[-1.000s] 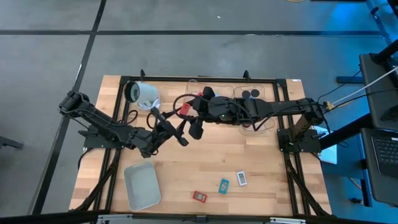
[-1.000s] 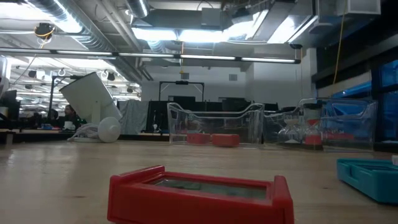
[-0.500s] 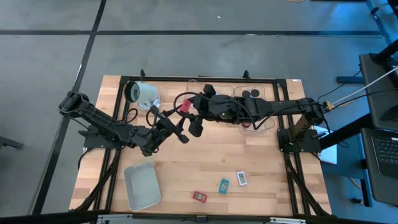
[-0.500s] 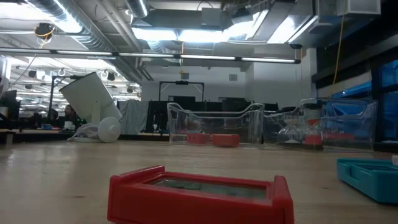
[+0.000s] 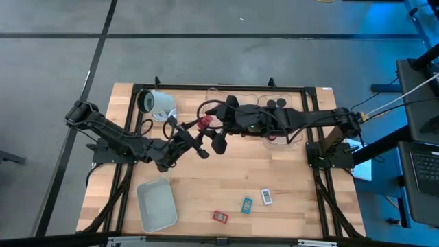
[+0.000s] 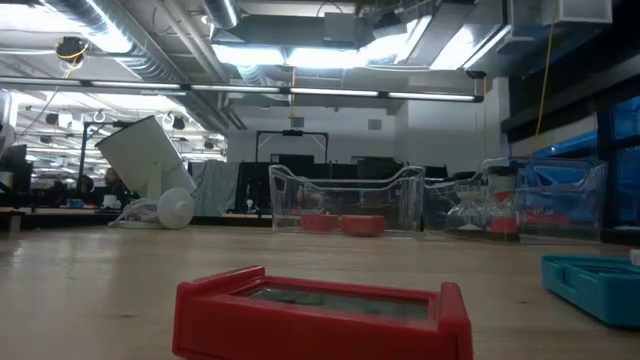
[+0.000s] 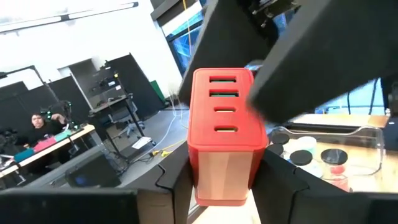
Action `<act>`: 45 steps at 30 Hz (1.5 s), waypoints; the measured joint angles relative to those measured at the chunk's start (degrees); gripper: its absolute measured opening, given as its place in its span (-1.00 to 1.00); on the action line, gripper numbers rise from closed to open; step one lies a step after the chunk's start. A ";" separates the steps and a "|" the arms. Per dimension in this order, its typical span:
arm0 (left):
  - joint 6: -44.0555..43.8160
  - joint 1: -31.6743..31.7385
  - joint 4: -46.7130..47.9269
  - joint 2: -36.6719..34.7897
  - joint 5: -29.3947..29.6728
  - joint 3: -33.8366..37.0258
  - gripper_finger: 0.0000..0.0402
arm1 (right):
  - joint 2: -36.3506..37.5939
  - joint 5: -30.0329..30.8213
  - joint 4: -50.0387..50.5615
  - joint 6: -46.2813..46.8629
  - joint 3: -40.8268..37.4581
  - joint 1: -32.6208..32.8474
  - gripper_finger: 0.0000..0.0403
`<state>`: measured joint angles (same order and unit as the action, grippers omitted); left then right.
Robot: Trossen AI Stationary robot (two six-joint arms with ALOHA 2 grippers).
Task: Pick & Place Office items
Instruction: Put the red charger adapter into the left transparent bin
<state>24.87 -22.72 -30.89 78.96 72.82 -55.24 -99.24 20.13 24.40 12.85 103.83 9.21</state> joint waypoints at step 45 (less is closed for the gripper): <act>-43.58 43.59 19.10 22.03 -58.91 -1.05 -0.41 | 14.64 24.66 43.76 14.95 0.00 0.90 0.66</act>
<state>-18.71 20.87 -11.79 100.99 13.91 -56.29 -84.60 44.80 68.16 27.80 103.83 10.11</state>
